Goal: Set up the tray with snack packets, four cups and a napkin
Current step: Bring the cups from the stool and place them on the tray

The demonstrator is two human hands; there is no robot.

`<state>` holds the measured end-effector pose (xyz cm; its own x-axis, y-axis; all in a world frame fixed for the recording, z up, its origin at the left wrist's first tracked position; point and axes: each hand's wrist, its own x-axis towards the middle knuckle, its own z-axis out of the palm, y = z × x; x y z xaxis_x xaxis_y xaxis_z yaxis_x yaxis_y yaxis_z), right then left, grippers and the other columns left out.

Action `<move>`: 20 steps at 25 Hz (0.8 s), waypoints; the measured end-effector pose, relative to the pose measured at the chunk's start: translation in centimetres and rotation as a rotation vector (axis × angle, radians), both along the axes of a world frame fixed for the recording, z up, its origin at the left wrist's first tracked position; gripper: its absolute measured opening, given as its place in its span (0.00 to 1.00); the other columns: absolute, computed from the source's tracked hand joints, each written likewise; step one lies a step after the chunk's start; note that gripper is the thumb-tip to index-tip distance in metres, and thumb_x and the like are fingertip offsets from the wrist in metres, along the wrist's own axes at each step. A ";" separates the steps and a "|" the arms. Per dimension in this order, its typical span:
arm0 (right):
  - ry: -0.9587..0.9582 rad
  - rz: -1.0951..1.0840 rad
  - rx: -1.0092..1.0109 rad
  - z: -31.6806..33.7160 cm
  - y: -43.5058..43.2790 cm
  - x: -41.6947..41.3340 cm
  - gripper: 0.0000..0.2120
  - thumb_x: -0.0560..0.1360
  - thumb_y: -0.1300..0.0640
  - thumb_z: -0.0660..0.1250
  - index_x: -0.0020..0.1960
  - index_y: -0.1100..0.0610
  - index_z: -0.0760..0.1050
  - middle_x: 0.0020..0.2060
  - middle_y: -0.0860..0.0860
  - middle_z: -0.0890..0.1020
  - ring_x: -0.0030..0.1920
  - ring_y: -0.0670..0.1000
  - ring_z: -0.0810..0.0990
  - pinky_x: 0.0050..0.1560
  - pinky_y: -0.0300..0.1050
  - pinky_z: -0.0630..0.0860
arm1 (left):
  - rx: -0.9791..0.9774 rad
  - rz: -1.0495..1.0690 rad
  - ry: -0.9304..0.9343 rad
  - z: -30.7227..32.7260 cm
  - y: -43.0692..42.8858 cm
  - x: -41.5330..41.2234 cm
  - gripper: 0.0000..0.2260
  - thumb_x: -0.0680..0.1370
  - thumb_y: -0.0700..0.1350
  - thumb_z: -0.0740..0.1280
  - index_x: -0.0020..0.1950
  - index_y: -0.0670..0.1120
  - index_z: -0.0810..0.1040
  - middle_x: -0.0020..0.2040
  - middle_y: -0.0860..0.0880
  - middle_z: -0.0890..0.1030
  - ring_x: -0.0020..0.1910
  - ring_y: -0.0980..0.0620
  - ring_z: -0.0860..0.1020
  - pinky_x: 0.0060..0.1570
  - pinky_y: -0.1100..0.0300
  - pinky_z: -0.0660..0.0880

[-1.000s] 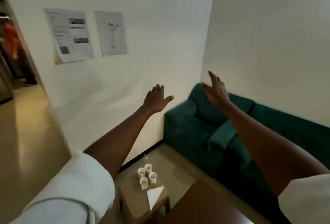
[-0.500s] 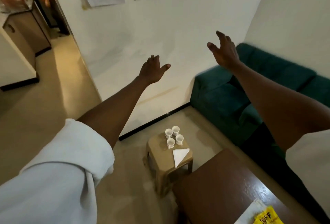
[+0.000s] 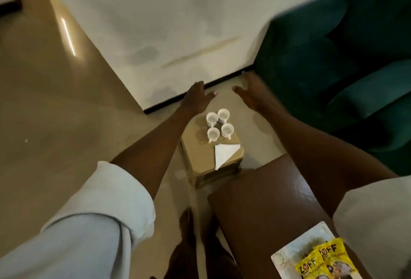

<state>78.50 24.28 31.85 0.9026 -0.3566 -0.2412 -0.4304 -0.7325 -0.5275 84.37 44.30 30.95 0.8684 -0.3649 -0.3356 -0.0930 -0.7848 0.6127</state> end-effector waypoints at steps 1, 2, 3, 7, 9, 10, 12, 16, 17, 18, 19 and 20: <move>0.036 0.003 0.014 -3.3 0.4 -0.3 0.34 0.80 0.42 0.67 0.81 0.54 0.63 0.77 0.57 0.69 0.76 0.60 0.69 0.75 0.56 0.69 | 0.026 0.003 0.037 -3.2 0.2 -0.4 0.32 0.82 0.57 0.65 0.78 0.37 0.64 0.77 0.38 0.68 0.77 0.42 0.68 0.74 0.51 0.65; 0.077 0.001 0.040 -6.5 0.8 -0.6 0.34 0.80 0.43 0.68 0.81 0.54 0.62 0.78 0.57 0.69 0.76 0.60 0.68 0.75 0.56 0.68 | 0.054 0.004 0.079 -6.2 0.5 -0.7 0.33 0.82 0.58 0.66 0.77 0.37 0.64 0.77 0.38 0.68 0.76 0.42 0.68 0.74 0.51 0.66; 0.119 0.001 0.063 -10.0 1.1 -0.9 0.34 0.80 0.46 0.69 0.81 0.55 0.62 0.78 0.57 0.69 0.76 0.60 0.68 0.75 0.56 0.68 | 0.076 0.004 0.132 -9.6 0.8 -1.0 0.34 0.81 0.59 0.67 0.77 0.38 0.64 0.77 0.38 0.67 0.76 0.42 0.69 0.72 0.51 0.67; 0.248 0.028 0.067 -21.2 2.0 -3.9 0.36 0.76 0.56 0.74 0.79 0.59 0.63 0.74 0.61 0.70 0.73 0.66 0.70 0.71 0.58 0.68 | 0.151 -0.028 0.269 -20.5 1.8 -3.9 0.42 0.76 0.58 0.74 0.81 0.41 0.59 0.79 0.40 0.64 0.77 0.40 0.66 0.72 0.50 0.68; 0.271 0.039 0.013 -24.9 2.0 -4.7 0.41 0.73 0.56 0.78 0.80 0.59 0.61 0.75 0.59 0.68 0.72 0.66 0.69 0.67 0.61 0.71 | 0.160 -0.054 0.278 -24.2 1.6 -4.9 0.44 0.73 0.57 0.77 0.80 0.41 0.60 0.78 0.40 0.65 0.76 0.40 0.68 0.71 0.47 0.70; 0.263 0.043 -0.022 -26.1 2.1 -4.8 0.44 0.71 0.55 0.80 0.80 0.59 0.60 0.76 0.58 0.68 0.72 0.66 0.69 0.66 0.62 0.72 | 0.158 -0.059 0.260 -25.5 1.4 -5.2 0.43 0.72 0.56 0.79 0.79 0.42 0.62 0.76 0.41 0.67 0.74 0.40 0.69 0.69 0.46 0.72; 0.239 0.042 -0.081 -28.2 2.0 -4.3 0.48 0.69 0.53 0.81 0.81 0.59 0.59 0.77 0.58 0.67 0.72 0.66 0.69 0.66 0.62 0.73 | 0.167 -0.061 0.184 -27.6 0.5 -5.4 0.41 0.69 0.56 0.80 0.75 0.44 0.66 0.72 0.43 0.70 0.69 0.41 0.74 0.61 0.45 0.76; 0.201 0.028 -0.102 -32.0 1.9 -3.1 0.50 0.68 0.52 0.82 0.81 0.58 0.58 0.78 0.57 0.66 0.73 0.64 0.70 0.68 0.61 0.74 | 0.217 -0.028 0.013 -30.4 -1.9 -5.4 0.39 0.69 0.59 0.80 0.74 0.46 0.68 0.68 0.46 0.73 0.65 0.44 0.76 0.53 0.48 0.80; 0.192 0.023 -0.091 -32.7 2.1 -2.8 0.50 0.68 0.52 0.82 0.81 0.57 0.58 0.77 0.56 0.66 0.72 0.64 0.70 0.67 0.61 0.75 | 0.220 -0.009 -0.019 -30.8 -2.3 -5.4 0.39 0.69 0.60 0.79 0.74 0.47 0.68 0.68 0.46 0.74 0.65 0.45 0.76 0.53 0.50 0.80; 0.178 0.008 -0.074 -33.1 2.4 -2.6 0.50 0.67 0.52 0.83 0.81 0.56 0.59 0.77 0.55 0.67 0.71 0.63 0.72 0.66 0.60 0.76 | 0.226 0.011 -0.049 -31.0 -2.7 -5.4 0.39 0.69 0.62 0.79 0.74 0.47 0.68 0.69 0.46 0.74 0.65 0.46 0.76 0.53 0.52 0.80; 0.163 -0.014 -0.062 -33.2 2.6 -2.5 0.49 0.67 0.52 0.83 0.80 0.56 0.60 0.76 0.55 0.68 0.70 0.63 0.73 0.64 0.59 0.77 | 0.231 0.026 -0.074 -31.1 -2.9 -5.5 0.39 0.70 0.62 0.78 0.74 0.47 0.69 0.68 0.46 0.75 0.65 0.46 0.77 0.53 0.53 0.80; 0.146 -0.037 -0.056 -33.3 2.8 -2.4 0.47 0.67 0.52 0.83 0.79 0.55 0.62 0.74 0.54 0.70 0.68 0.62 0.75 0.62 0.58 0.78 | 0.235 0.038 -0.092 -31.2 -3.2 -5.6 0.38 0.70 0.62 0.78 0.73 0.47 0.69 0.68 0.47 0.76 0.64 0.47 0.77 0.53 0.53 0.80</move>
